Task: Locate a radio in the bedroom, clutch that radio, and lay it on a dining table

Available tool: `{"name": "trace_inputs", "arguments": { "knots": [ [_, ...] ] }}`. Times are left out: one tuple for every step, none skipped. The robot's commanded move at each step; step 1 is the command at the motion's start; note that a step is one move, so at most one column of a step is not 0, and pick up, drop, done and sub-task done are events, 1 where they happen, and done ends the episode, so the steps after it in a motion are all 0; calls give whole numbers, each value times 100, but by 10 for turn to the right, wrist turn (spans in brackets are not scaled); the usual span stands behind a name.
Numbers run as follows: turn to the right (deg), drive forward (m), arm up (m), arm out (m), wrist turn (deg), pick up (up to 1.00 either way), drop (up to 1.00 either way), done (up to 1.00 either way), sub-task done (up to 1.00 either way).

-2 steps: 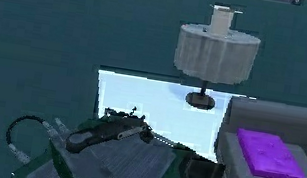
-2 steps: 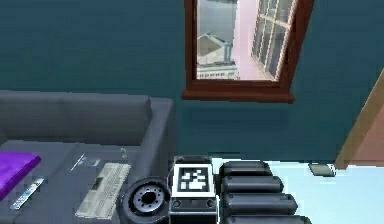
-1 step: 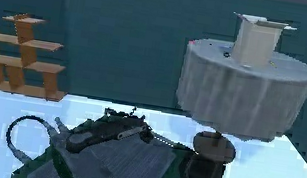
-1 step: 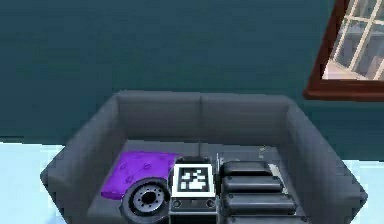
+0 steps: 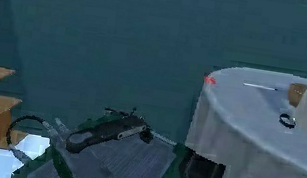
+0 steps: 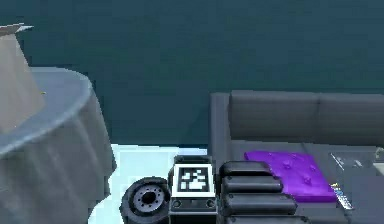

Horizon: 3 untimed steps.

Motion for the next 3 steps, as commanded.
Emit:
{"name": "trace_inputs", "arguments": {
  "knots": [
    [450,0,0,0,0,0,0,0,0],
    [210,0,0,0,0,0,0,0,0],
    [0,65,0,0,0,0,0,0,0]
  ]
}}
